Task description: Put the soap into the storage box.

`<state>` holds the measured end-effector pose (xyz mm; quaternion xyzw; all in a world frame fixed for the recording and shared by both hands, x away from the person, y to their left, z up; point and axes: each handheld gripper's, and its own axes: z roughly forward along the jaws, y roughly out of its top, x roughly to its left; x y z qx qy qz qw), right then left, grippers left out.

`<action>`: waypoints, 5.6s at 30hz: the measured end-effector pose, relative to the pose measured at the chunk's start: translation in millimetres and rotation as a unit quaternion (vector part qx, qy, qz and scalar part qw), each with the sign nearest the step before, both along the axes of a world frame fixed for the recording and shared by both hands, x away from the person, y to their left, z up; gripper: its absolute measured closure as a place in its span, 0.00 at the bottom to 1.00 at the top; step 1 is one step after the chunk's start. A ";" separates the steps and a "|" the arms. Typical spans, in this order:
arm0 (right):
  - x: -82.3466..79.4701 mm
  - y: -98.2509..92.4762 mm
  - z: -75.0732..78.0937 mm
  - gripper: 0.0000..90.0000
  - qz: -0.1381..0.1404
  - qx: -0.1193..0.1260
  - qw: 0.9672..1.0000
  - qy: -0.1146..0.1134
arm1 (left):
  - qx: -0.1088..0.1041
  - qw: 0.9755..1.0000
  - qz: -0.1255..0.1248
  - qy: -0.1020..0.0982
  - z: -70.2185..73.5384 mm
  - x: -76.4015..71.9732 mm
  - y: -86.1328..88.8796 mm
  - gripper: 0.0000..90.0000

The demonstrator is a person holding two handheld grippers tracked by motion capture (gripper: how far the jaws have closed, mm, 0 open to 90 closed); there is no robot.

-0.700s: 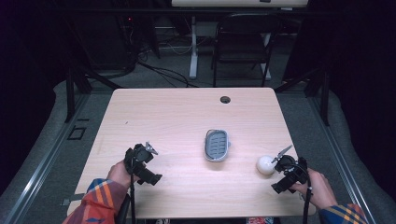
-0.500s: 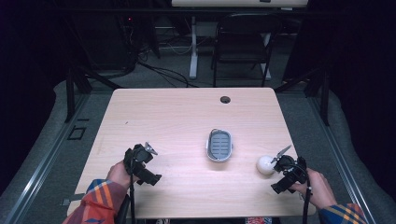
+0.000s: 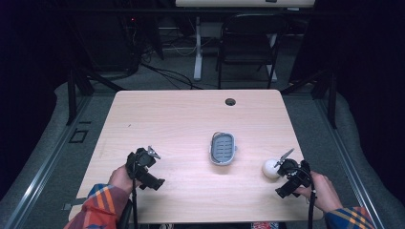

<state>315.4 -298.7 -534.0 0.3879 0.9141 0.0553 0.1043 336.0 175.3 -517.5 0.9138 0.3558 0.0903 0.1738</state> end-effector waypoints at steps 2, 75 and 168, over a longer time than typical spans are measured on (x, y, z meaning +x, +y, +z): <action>0.8 0.1 1.2 0.03 0.004 -0.003 1.000 0.006 | 0.000 1.000 0.001 0.001 0.2 0.3 -0.1 0.00; 67.9 17.1 -12.5 0.27 0.004 0.034 0.996 0.078 | 0.002 1.000 -0.001 -0.004 0.7 -0.4 -0.8 0.00; 95.1 64.4 21.7 0.27 0.038 0.029 0.998 0.031 | 0.001 1.000 -0.003 -0.008 0.4 -1.4 -0.6 0.00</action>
